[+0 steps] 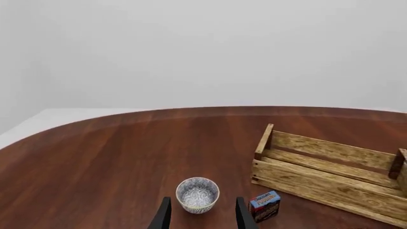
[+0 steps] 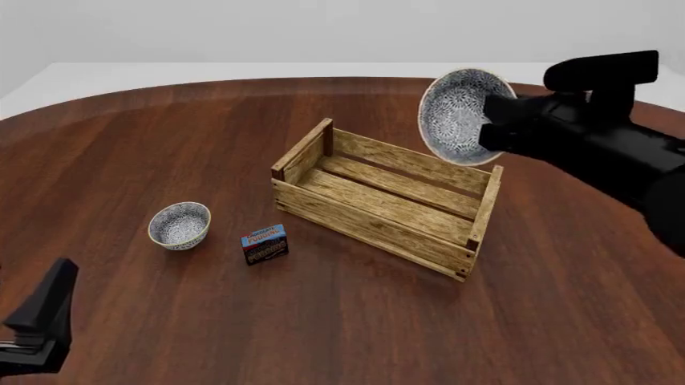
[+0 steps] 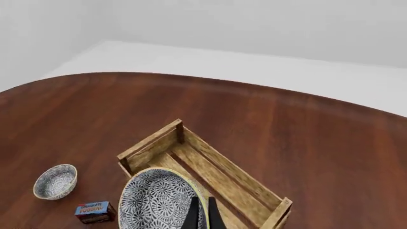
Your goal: Stack the right bowl on the left bowl and place them in the tray.
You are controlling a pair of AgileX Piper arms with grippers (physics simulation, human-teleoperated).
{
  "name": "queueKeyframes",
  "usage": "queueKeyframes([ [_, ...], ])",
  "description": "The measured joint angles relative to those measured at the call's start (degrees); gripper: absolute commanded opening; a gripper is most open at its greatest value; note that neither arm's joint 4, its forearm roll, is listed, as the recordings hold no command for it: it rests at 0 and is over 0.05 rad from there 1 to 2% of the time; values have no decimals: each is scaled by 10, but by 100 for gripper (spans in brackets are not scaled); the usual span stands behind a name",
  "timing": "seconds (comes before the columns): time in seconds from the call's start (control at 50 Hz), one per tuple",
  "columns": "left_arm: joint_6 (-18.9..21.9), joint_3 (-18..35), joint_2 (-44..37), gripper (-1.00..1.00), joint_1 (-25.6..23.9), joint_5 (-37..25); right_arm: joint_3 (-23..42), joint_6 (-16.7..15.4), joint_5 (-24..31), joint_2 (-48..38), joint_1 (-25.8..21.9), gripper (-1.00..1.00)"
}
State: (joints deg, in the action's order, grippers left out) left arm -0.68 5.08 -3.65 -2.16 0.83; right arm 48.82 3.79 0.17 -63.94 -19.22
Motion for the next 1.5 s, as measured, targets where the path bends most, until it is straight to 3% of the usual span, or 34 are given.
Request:
queueKeyframes([
  [0.26,14,9,-37,100,-15,27,-14,10,-64,-28,-42,-100],
  [0.5,22,38,-123,100,-68,88,-24,13,-96,-38,-61,-100],
  [0.9,30,135,-260,100,-201,149,-23,18,-104,-33,-87,-100],
  [1.18,43,225,-357,100,-306,145,-23,11,-104,-35,-96,-100],
  [1.5,64,314,-474,100,-368,153,-21,4,-105,-46,-104,-100],
])
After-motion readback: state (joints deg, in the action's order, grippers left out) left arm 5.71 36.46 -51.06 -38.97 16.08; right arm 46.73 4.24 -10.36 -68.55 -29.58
